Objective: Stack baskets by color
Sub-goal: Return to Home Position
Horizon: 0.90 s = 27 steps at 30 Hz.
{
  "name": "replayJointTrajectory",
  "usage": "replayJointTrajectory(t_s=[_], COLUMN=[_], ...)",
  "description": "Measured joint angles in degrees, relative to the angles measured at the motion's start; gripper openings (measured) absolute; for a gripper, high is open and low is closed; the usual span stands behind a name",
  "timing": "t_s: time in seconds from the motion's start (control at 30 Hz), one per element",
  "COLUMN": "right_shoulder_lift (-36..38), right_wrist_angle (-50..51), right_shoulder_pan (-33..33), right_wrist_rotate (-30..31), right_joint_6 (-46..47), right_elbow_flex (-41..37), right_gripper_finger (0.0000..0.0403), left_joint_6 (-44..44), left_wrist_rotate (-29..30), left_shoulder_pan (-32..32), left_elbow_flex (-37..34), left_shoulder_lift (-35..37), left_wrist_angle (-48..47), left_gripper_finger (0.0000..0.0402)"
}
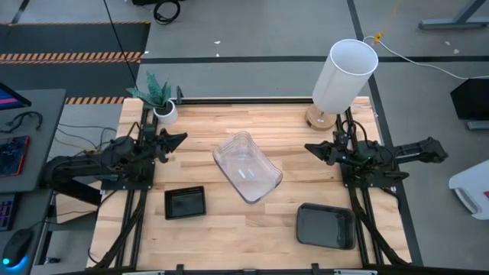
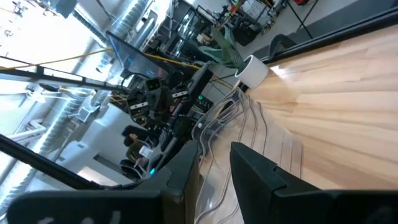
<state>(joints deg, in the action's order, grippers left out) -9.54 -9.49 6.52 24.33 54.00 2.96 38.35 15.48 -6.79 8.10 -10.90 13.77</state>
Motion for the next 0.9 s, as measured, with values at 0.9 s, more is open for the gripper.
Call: replayJointTrajectory(t_s=[0.9], right_shoulder_lift=[-1.29], right_wrist_angle=[-1.05], right_shoulder_pan=[-2.48], right_wrist_rotate=[-0.93], right_joint_6=[1.49], right_elbow_flex=[-2.58], right_gripper_finger=[0.0005], left_joint_6=[10.42], left_wrist_rotate=[3.92], left_shoulder_pan=[6.99], left_elbow_flex=[-7.61], left_shoulder_lift=[8.38], left_wrist_angle=[-9.17], left_gripper_finger=[0.0003])
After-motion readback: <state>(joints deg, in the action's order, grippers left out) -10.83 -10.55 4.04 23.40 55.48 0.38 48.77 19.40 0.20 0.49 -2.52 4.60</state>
